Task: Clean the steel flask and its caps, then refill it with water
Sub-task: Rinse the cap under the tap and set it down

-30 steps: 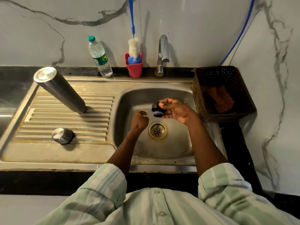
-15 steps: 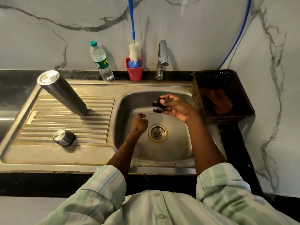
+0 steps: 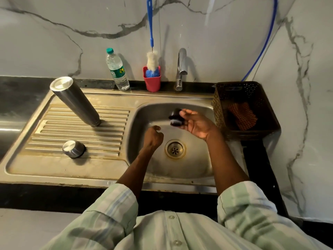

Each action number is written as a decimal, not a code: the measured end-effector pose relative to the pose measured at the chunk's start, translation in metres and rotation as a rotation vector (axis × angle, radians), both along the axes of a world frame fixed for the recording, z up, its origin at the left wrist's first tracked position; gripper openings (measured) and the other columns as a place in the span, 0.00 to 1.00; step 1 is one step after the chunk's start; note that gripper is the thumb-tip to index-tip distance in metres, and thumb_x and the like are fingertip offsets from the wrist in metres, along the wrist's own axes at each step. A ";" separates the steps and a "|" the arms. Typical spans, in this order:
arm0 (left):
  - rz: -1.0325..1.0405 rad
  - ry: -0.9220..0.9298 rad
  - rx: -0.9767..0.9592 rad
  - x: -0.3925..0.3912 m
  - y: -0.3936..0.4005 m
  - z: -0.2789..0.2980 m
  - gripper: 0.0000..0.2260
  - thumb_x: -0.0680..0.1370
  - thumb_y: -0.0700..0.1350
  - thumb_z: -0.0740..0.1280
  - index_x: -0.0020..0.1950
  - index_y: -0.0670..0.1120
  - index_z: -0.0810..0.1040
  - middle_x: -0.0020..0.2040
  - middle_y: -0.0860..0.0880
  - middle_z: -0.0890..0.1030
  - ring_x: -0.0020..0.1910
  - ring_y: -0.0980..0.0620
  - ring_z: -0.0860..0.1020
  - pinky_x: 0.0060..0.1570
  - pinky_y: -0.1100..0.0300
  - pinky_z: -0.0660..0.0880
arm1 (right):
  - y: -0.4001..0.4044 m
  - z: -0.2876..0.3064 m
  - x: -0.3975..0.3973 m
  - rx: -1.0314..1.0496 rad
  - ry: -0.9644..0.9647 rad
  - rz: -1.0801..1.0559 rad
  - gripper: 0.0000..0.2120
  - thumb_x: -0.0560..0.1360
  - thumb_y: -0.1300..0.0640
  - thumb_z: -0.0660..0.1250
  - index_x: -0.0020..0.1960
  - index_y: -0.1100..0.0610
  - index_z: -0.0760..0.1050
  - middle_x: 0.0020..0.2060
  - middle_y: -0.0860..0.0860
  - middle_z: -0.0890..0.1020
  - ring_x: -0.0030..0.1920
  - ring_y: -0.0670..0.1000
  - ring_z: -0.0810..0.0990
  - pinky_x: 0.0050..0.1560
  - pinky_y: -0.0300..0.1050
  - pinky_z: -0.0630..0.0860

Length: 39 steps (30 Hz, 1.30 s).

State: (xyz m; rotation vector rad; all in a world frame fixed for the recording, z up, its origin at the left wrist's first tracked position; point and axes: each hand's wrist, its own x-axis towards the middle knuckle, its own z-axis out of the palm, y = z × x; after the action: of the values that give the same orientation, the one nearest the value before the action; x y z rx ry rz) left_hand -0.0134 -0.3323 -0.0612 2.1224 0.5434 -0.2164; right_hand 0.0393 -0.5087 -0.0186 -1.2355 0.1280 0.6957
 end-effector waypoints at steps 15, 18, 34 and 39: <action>0.177 -0.291 0.097 -0.054 0.019 0.012 0.11 0.75 0.35 0.61 0.53 0.39 0.81 0.51 0.41 0.83 0.50 0.43 0.80 0.52 0.48 0.78 | 0.051 -0.054 -0.050 -0.753 -0.401 -0.079 0.26 0.71 0.57 0.75 0.66 0.58 0.72 0.64 0.56 0.75 0.62 0.55 0.75 0.56 0.40 0.70; 0.245 -0.384 0.097 -0.065 0.035 0.016 0.08 0.78 0.38 0.63 0.49 0.42 0.82 0.48 0.43 0.84 0.47 0.46 0.80 0.49 0.51 0.78 | 0.066 -0.048 -0.059 -0.725 -0.421 -0.127 0.24 0.71 0.56 0.76 0.64 0.57 0.74 0.62 0.55 0.76 0.60 0.54 0.76 0.54 0.39 0.69; 0.555 -0.605 0.184 -0.099 0.217 0.006 0.20 0.69 0.41 0.64 0.60 0.47 0.82 0.57 0.45 0.75 0.61 0.48 0.71 0.63 0.49 0.70 | 0.277 -0.030 -0.090 -0.707 -0.639 0.008 0.27 0.70 0.54 0.76 0.67 0.55 0.73 0.61 0.55 0.78 0.61 0.55 0.76 0.62 0.49 0.74; 0.422 -0.452 0.153 -0.102 0.259 0.000 0.36 0.66 0.47 0.65 0.75 0.48 0.66 0.69 0.44 0.67 0.70 0.44 0.62 0.68 0.49 0.60 | 0.322 -0.037 -0.094 -0.793 -0.666 0.041 0.28 0.72 0.57 0.74 0.69 0.53 0.70 0.63 0.58 0.76 0.63 0.58 0.73 0.61 0.45 0.70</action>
State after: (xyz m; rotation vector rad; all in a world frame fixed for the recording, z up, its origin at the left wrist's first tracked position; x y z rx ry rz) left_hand -0.1152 -0.0736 -0.0609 2.0536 0.7308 0.5438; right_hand -0.0549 -0.1866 -0.0559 -2.1763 -0.1975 0.2201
